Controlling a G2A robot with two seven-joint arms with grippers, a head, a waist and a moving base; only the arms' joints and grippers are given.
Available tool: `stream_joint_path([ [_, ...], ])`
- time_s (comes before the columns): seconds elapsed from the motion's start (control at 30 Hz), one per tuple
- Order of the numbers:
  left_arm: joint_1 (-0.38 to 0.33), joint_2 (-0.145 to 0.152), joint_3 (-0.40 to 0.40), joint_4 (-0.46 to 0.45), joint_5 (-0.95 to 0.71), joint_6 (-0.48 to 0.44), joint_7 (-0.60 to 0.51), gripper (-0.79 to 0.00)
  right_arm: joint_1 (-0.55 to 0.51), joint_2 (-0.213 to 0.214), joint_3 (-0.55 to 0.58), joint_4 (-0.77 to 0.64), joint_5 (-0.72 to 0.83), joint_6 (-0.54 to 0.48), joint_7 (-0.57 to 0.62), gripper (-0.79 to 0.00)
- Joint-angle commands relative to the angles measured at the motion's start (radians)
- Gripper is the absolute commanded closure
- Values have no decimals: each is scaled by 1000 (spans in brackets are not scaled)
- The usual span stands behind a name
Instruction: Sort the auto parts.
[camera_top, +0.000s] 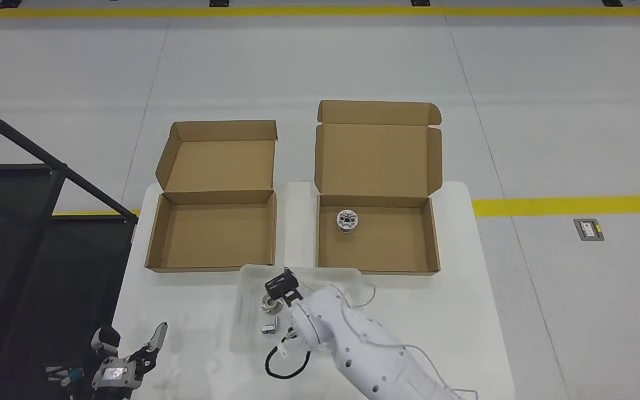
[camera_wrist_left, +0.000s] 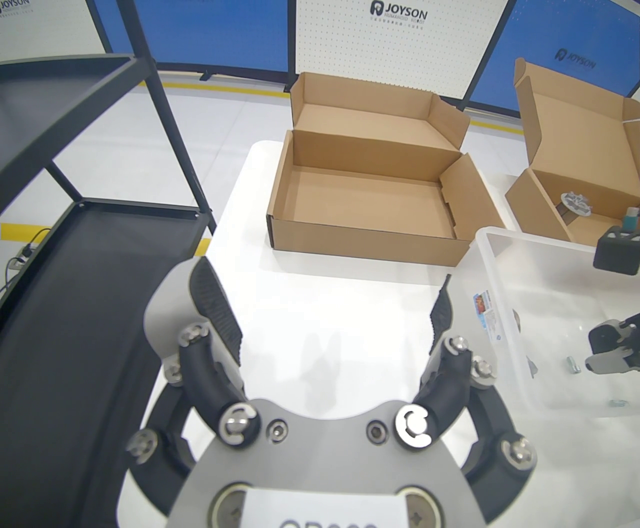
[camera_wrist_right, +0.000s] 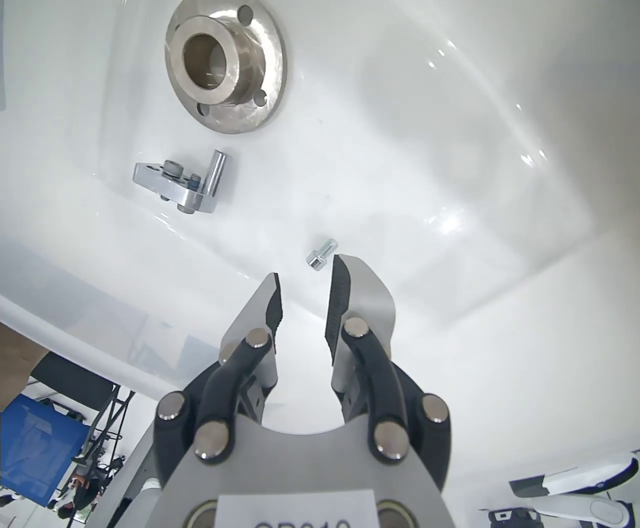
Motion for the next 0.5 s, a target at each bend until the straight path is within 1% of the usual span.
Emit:
stream_joint_path([
  [0.0,0,0,0,0,0,0,0,-785,5,-7,-6,17,-4,29,1,-246],
  [0.27,0,0,0,0,0,0,0,-785,29,-41,-33,105,-29,121,-38,-240],
  [0.47,0,0,0,0,0,0,0,-785,33,-56,-21,154,1,108,-89,-212],
])
